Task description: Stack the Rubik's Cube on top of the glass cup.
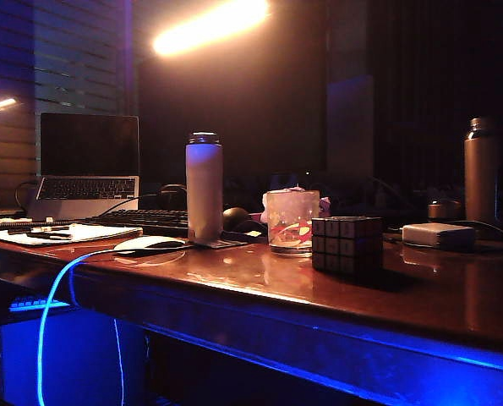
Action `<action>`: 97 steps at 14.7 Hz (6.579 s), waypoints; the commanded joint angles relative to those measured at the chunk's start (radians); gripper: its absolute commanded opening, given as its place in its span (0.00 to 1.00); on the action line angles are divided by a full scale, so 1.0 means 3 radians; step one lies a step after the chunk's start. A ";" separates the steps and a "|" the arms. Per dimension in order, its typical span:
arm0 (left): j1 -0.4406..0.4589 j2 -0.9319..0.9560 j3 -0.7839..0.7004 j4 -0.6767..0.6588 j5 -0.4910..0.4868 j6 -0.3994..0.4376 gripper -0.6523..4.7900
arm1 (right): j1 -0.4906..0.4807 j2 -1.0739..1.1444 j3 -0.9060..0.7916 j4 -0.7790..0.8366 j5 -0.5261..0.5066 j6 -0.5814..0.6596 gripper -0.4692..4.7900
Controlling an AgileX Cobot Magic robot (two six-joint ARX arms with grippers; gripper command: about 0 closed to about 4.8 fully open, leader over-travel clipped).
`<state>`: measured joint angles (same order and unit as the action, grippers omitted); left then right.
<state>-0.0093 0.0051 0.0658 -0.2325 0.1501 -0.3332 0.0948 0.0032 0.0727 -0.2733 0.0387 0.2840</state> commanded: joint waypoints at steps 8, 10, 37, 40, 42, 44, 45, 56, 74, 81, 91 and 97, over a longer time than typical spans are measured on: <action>0.0003 0.1929 0.2839 0.0038 -0.0135 0.1134 0.11 | -0.0003 0.1984 0.1944 0.0399 -0.0446 -0.0034 0.08; 0.0001 0.2775 0.3938 -0.1063 0.0343 0.1789 0.11 | -0.0001 0.2806 0.2508 0.0267 -0.0819 -0.0347 0.08; -0.0703 0.4074 0.5234 -0.1764 0.0921 0.1948 0.11 | 0.0959 0.5633 0.4328 -0.1255 -0.0807 -0.2187 1.00; -0.0703 0.4074 0.5234 -0.1765 0.0919 0.1948 0.11 | 0.0958 0.5728 0.4321 -0.1372 -0.0834 -0.2182 1.00; -0.0703 0.4074 0.5234 -0.1776 0.0922 0.1947 0.11 | 0.0954 0.5872 0.4322 -0.1315 -0.0799 -0.2209 1.00; -0.0703 0.4074 0.5234 -0.1820 0.0922 0.1948 0.11 | 0.0954 0.6015 0.4322 -0.1217 -0.0712 -0.2234 1.00; -0.0703 0.4074 0.5234 -0.1834 0.0921 0.1948 0.11 | 0.0954 0.6055 0.4322 -0.1166 -0.0706 -0.2238 1.00; -0.0703 0.4074 0.5234 -0.1860 0.0922 0.1949 0.11 | 0.0954 0.6132 0.4356 -0.1216 -0.0470 -0.1928 0.65; -0.0703 0.4074 0.5233 -0.1851 0.0923 0.1949 0.11 | 0.0954 0.7018 0.6752 -0.1774 -0.0394 -0.1729 0.49; -0.0703 0.4074 0.5233 -0.1916 0.0927 0.1949 0.12 | 0.0952 0.7170 0.6753 -0.1616 -0.0395 -0.1731 0.49; -0.0703 0.4074 0.5233 -0.1915 0.0936 0.1951 0.11 | 0.0952 0.7221 0.6757 -0.1694 -0.0273 -0.1760 0.93; -0.0703 0.4074 0.5234 -0.1915 0.0936 0.1949 0.11 | 0.0955 0.7204 0.7230 -0.1897 -0.0275 -0.1733 0.93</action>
<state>-0.2207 1.2312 1.6302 -0.8124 0.4240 0.2508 0.3798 2.1777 2.2162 -0.8326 -0.0452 -0.2428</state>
